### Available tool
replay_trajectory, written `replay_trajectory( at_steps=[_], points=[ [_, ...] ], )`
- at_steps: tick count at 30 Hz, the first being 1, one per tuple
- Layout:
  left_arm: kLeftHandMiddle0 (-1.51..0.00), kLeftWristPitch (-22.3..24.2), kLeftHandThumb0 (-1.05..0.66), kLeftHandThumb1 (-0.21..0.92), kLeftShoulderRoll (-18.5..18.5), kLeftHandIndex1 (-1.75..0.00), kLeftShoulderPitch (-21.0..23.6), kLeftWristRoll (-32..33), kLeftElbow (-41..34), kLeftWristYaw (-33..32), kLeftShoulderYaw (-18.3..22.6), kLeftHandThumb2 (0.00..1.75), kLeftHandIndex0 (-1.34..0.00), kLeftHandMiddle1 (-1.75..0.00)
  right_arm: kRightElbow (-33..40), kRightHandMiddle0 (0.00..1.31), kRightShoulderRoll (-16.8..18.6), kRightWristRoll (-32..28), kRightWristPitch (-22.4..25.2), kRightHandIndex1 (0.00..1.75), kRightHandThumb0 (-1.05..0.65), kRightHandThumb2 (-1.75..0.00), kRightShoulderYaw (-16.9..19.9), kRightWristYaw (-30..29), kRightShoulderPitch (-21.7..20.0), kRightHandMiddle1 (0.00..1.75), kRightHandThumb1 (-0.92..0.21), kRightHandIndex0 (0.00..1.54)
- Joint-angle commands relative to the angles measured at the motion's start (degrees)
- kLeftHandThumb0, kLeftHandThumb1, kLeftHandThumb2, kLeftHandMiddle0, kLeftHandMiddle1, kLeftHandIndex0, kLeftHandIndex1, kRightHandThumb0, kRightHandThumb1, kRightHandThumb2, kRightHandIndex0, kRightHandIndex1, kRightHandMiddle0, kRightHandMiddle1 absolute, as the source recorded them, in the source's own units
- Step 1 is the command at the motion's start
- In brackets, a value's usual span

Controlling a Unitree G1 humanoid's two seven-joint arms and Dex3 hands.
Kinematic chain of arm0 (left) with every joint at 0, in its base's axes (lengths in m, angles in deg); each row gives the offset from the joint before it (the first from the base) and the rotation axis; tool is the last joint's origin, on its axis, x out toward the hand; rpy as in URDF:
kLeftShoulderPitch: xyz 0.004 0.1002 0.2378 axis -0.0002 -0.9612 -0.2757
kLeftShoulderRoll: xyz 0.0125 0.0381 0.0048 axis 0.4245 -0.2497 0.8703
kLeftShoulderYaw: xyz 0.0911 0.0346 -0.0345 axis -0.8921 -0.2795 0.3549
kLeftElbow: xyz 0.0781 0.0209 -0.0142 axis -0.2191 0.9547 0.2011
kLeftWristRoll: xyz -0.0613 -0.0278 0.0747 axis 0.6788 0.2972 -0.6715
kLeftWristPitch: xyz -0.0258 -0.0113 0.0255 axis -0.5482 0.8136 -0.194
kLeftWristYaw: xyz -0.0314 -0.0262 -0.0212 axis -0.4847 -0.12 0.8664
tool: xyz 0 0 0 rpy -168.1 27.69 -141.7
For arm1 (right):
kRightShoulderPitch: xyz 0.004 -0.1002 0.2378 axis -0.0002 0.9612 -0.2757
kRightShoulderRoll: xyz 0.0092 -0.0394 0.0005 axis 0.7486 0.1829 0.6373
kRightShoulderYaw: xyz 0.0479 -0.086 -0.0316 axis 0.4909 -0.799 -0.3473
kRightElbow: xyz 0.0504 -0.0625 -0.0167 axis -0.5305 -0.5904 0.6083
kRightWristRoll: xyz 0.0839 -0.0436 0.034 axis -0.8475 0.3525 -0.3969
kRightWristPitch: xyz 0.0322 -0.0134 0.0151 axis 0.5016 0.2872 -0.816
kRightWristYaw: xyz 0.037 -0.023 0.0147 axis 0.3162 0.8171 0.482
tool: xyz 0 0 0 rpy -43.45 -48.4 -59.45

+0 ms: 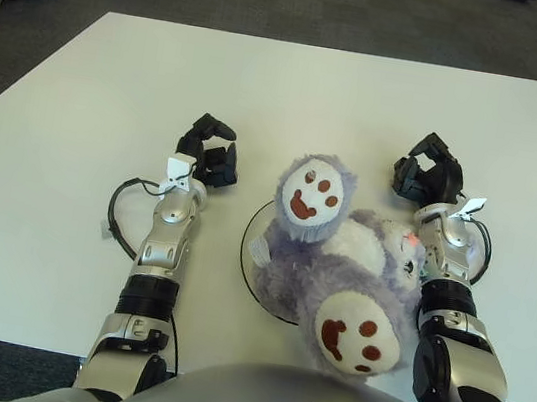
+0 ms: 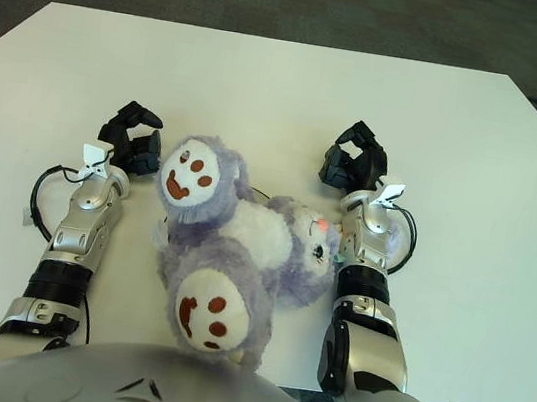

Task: Put the doll into the plate.

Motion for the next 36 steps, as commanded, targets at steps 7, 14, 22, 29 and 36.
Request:
replay_trajectory(
  at_steps=[7,14,22,29,36],
  points=[
    [-1.24,2.0,-0.46,0.36,-0.3,-1.75,-2.8,-0.1,2.2,-0.4,0.0,1.25,-0.57,-1.75,-1.5,0.70,0.7,0.0,1.7,1.75,-0.52,-1.44,-0.2,0.2,2.1,1.75,-0.21,1.29],
    [-1.23,2.3,-0.46,0.37,-0.3,-1.75,-3.0,-0.1,1.7,-0.5,0.0,1.25,-0.57,-1.75,-0.9,0.70,0.7,0.2,1.9,1.75,-0.52,-1.44,-0.3,0.1,2.4,1.75,-0.21,1.29],
    [-1.24,1.3,-0.47,0.36,-0.3,-1.75,-3.0,0.1,2.0,-0.1,0.0,1.26,-0.58,-1.75,-0.5,0.70,0.9,0.0,2.7,1.75,-0.52,-1.44,-0.1,-0.2,2.5,1.75,-0.21,1.29],
    [-1.24,0.9,-0.47,0.36,-0.2,-1.75,-2.9,0.4,2.4,0.2,0.1,1.26,-0.58,-1.75,-0.1,0.70,0.9,0.1,3.1,1.75,-0.52,-1.44,-0.2,-0.4,2.6,1.75,-0.21,1.30],
    [-1.24,0.8,-0.46,0.36,-0.1,-1.75,-2.8,0.4,2.6,0.3,0.1,1.25,-0.57,-1.75,0.2,0.70,1.1,0.0,3.3,1.75,-0.52,-1.44,-0.2,-0.6,2.7,1.75,-0.22,1.30]
  ],
)
